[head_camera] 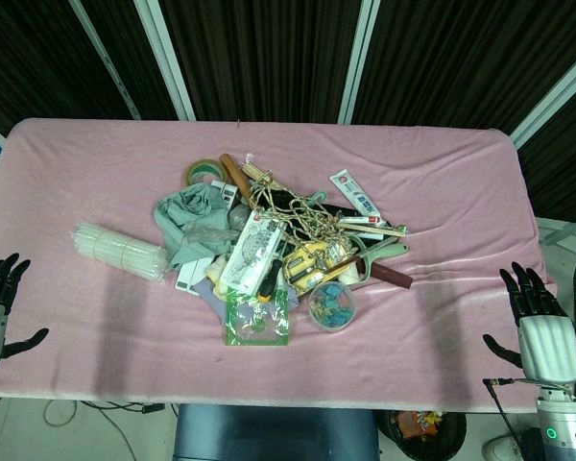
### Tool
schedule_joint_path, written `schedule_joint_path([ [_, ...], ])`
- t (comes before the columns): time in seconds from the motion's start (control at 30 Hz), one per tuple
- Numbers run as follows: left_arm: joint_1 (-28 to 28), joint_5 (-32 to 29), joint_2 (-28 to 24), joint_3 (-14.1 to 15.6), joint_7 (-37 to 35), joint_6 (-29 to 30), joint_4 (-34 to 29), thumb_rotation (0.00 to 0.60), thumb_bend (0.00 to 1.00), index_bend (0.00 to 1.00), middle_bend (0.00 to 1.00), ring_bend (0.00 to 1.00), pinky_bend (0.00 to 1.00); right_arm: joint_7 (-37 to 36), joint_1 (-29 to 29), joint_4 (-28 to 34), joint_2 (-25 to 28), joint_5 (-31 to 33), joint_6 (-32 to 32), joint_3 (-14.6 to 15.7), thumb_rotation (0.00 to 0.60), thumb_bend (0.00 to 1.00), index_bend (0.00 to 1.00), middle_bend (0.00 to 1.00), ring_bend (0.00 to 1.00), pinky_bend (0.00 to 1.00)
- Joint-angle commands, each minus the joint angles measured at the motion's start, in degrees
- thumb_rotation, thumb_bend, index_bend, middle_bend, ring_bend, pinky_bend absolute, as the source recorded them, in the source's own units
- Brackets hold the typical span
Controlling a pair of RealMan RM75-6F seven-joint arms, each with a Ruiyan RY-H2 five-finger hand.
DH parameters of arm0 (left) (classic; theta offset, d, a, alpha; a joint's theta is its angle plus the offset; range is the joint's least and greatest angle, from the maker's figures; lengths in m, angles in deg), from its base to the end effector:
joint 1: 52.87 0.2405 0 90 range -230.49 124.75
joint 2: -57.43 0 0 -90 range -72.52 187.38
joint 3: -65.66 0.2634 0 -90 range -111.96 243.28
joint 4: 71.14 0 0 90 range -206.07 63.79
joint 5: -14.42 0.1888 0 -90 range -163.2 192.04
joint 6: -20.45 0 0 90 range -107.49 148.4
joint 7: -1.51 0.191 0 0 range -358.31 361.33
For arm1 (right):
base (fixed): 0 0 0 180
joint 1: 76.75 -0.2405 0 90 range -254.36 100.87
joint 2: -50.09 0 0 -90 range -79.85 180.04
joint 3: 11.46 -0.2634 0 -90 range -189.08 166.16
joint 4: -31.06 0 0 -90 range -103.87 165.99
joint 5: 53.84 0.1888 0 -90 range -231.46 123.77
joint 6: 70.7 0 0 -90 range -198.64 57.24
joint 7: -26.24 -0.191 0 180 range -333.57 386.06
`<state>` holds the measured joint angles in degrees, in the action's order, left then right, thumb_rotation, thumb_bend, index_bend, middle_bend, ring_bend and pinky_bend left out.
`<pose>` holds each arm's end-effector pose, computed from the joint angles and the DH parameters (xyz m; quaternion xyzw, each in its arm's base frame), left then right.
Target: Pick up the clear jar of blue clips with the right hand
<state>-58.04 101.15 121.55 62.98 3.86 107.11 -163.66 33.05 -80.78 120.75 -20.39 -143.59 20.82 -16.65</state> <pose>-0.3030 0.2277 0.1844 -0.6013 -0.3646 -0.3898 0.5946 -0.2901 -0.2277 0.1729 0.5852 -0.3191 0.4239 0.6133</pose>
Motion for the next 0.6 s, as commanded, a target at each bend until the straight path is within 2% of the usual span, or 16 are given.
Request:
schedule_joint_path([
  [0.03, 0.0, 0.0, 0.0, 0.0, 0.0, 0.0, 0.0, 0.6, 0.0, 0.0, 0.0, 0.0, 0.0, 0.0, 0.0, 0.0, 0.0, -0.1, 0.0, 0.0, 0.6, 0.0, 0.0, 0.0, 0.0, 0.24],
  [0.33, 0.1, 0.3, 0.0, 0.0, -0.2, 0.3, 0.1, 0.6, 0.0, 0.0, 0.0, 0.0, 0.0, -0.4, -0.2, 1.1, 0.5, -1.3, -0.1, 0.5, 0.6, 0.0, 0.0, 0.0, 0.0, 0.24],
  [0.6, -0.5, -0.1, 0.2, -0.3, -1.3, -0.7, 0.4, 0.6, 0.0, 0.0, 0.0, 0.0, 0.0, -0.7, -1.2, 5.5, 2.6, -3.0, -2.6, 1.9, 0.6, 0.05, 0.0, 0.0, 0.0, 0.24],
])
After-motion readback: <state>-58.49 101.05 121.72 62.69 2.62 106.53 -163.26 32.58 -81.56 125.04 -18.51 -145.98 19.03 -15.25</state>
